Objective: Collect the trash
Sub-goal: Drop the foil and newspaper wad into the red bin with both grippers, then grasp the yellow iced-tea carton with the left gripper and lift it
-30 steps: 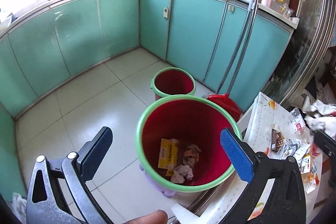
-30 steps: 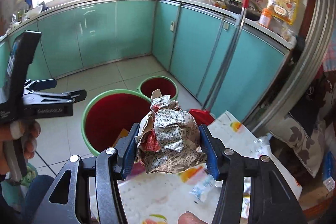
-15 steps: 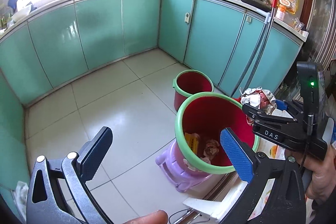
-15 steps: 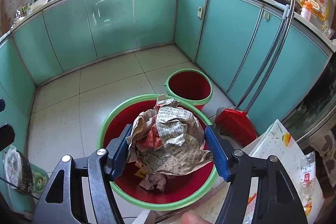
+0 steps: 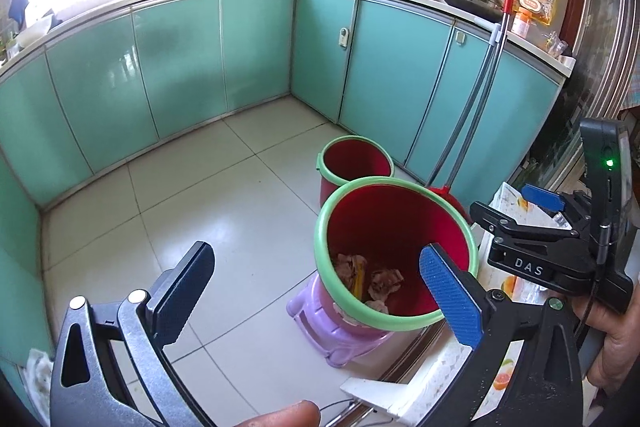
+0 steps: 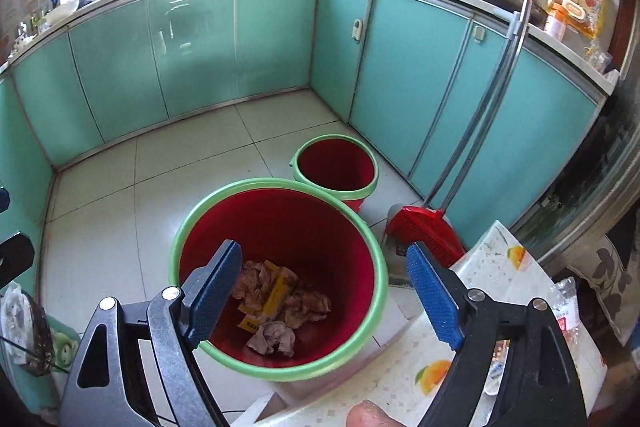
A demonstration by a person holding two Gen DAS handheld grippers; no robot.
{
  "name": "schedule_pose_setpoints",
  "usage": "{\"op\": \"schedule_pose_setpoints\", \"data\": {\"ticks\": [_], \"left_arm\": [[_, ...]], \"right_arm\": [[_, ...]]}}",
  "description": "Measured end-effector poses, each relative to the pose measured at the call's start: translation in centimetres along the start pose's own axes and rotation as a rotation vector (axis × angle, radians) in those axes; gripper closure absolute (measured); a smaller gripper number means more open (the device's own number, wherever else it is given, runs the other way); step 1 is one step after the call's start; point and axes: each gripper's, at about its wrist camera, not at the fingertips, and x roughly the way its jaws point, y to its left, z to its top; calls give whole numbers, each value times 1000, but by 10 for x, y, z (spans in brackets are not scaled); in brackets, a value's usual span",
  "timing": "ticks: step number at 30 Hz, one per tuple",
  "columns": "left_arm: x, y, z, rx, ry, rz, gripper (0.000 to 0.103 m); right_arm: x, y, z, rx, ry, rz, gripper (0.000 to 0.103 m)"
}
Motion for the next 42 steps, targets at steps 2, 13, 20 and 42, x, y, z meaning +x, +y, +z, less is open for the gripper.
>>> {"op": "schedule_pose_setpoints", "data": {"ticks": [2, 13, 20, 42], "left_arm": [[-1, -11, 1, 15, -1, -14, 0], [-7, -113, -17, 158, 23, -140, 0], [-4, -206, -46, 276, 87, -252, 0], [35, -462, -125, 865, 171, -466, 0]], "right_arm": [[-15, -14, -11, 23, 15, -14, 19], [-123, -128, -111, 162, 26, -182, 18], [-176, -218, -203, 348, 83, -315, 18], [-255, -337, -349, 619, 169, -495, 18]]}}
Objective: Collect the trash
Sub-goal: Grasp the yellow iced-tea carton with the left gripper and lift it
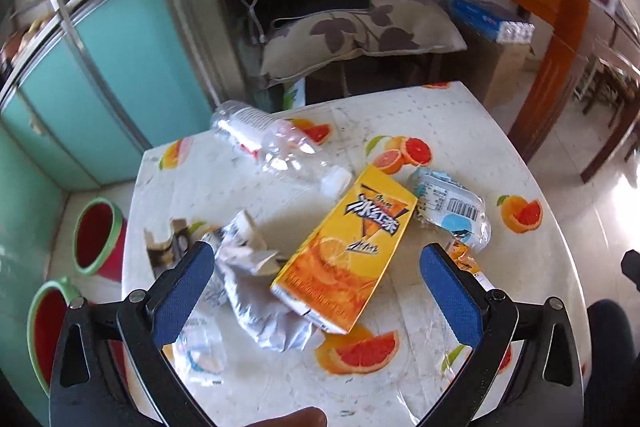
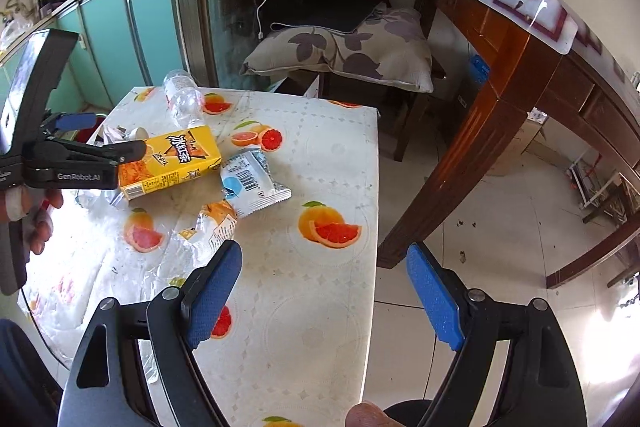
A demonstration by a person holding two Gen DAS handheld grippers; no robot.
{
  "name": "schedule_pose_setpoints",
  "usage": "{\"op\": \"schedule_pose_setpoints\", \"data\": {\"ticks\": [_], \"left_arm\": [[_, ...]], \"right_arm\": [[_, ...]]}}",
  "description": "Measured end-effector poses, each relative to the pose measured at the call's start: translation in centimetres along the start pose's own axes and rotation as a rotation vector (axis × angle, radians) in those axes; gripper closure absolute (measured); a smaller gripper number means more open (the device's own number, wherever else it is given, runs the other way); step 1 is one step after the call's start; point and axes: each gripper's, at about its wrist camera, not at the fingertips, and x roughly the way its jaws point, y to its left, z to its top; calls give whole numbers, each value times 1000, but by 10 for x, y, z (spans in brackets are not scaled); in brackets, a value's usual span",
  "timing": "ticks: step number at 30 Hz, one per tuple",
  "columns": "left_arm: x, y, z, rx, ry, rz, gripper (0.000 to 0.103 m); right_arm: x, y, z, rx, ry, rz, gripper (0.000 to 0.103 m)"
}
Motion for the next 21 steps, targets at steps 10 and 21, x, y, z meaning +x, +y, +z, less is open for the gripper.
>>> {"op": "schedule_pose_setpoints", "data": {"ticks": [10, 21], "left_arm": [[58, -38, 14, 252, 181, 42, 0], [66, -28, 9, 172, 222, 46, 40]], "right_arm": [[1, 0, -1, 30, 5, 6, 18], [7, 11, -4, 23, 17, 26, 18]]}}
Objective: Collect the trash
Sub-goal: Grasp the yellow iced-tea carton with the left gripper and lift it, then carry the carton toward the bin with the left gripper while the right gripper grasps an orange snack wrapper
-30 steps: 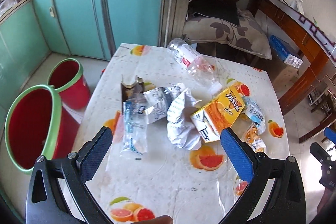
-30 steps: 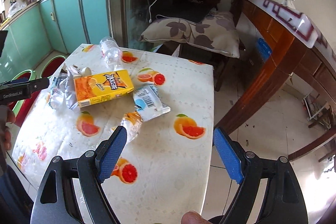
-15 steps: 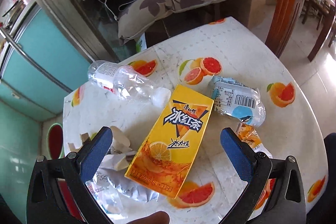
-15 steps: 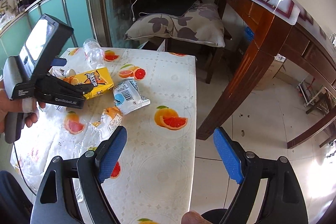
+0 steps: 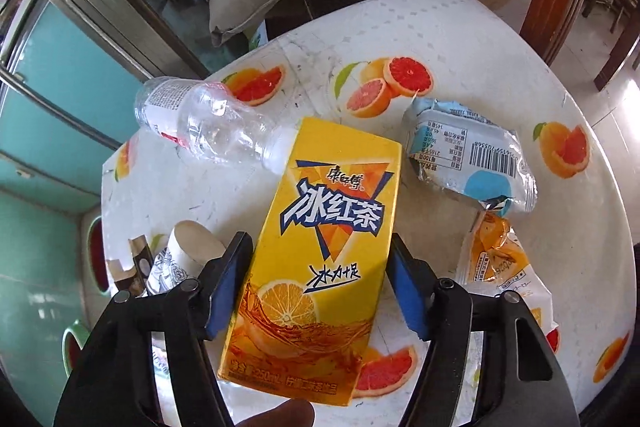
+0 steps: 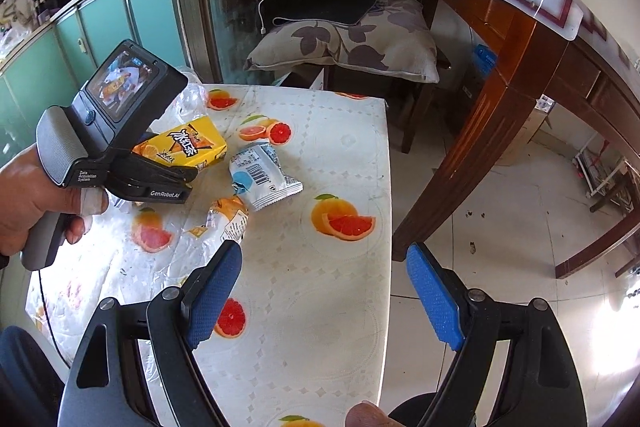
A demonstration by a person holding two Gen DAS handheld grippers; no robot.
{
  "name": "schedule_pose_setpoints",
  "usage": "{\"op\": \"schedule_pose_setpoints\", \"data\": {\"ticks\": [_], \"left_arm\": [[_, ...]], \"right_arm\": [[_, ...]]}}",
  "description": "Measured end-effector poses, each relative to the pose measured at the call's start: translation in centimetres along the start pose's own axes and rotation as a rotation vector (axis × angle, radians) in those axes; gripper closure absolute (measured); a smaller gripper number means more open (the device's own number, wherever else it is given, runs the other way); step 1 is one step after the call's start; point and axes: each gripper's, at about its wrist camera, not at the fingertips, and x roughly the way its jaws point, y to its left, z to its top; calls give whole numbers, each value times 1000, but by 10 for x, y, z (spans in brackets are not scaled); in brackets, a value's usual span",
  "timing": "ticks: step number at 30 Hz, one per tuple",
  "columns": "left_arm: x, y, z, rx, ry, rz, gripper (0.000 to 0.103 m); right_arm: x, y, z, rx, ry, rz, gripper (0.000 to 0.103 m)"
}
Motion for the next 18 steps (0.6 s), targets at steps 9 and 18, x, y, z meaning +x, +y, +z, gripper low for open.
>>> {"op": "schedule_pose_setpoints", "data": {"ticks": [9, 18], "left_arm": [[-74, 45, -22, -214, -181, -67, 41], [-158, 94, -75, -329, -325, -52, 41]], "right_arm": [[29, 25, 5, -3, 53, 103, 18], [87, 69, 18, 25, 128, 130, 18]]}}
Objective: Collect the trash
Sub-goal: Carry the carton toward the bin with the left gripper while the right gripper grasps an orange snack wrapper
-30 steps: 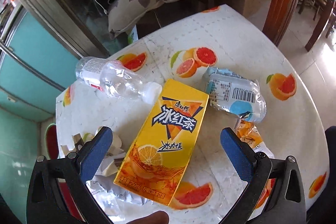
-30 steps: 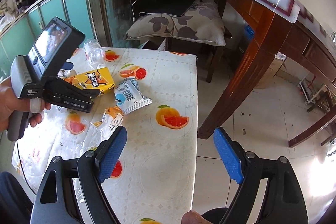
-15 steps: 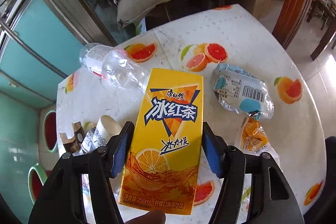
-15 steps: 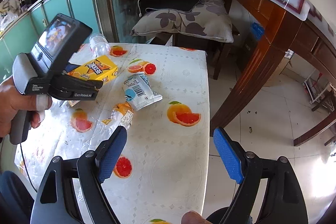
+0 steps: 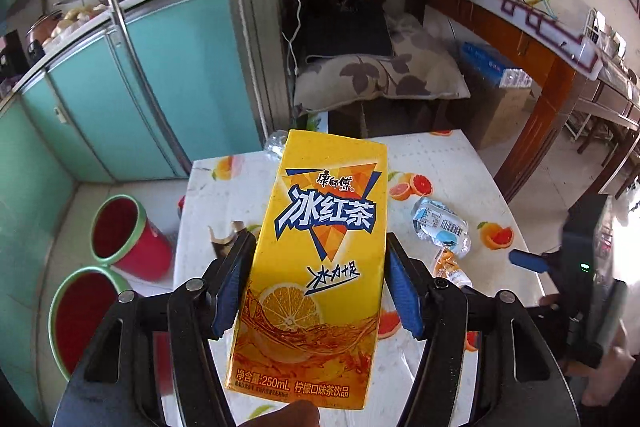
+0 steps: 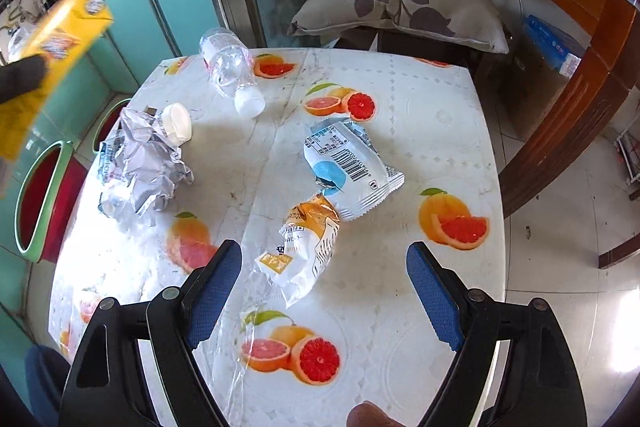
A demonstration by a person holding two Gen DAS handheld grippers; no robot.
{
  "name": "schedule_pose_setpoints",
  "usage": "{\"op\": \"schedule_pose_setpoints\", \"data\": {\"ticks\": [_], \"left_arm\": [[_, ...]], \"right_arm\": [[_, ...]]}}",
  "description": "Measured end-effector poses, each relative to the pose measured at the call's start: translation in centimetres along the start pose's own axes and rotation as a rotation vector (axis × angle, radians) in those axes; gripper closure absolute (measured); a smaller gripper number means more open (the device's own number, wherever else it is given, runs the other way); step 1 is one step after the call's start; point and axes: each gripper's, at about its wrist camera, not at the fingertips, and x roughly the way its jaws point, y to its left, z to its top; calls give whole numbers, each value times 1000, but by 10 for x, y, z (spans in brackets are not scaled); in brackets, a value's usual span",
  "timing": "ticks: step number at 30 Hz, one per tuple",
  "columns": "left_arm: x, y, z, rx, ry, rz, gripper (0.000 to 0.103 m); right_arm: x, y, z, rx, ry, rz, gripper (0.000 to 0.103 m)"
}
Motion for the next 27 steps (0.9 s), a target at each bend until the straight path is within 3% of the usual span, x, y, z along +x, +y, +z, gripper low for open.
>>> {"op": "schedule_pose_setpoints", "data": {"ticks": [9, 10, 11, 12, 14, 20, 27], "left_arm": [[-52, 46, -30, -81, -60, 58, 40], [-55, 50, -34, -88, -65, 69, 40], [-58, 54, -39, -101, -65, 70, 40], [-60, 60, -43, -119, -62, 70, 40], [-62, 68, -53, -140, -57, 85, 40], [-66, 95, -78, -200, -46, 126, 40], [-75, 133, -97, -290, -69, 166, 40]], "right_arm": [[57, 6, 6, 58, 88, -63, 19], [59, 7, 5, 55, 89, -66, 26], [62, 9, 4, 49, 97, -70, 48], [66, 10, 3, 40, 114, -78, 60], [68, 14, 1, 16, 114, -88, 75], [55, 26, -1, -26, 91, -99, 84], [1, 69, 3, -133, -9, -76, 86]]}}
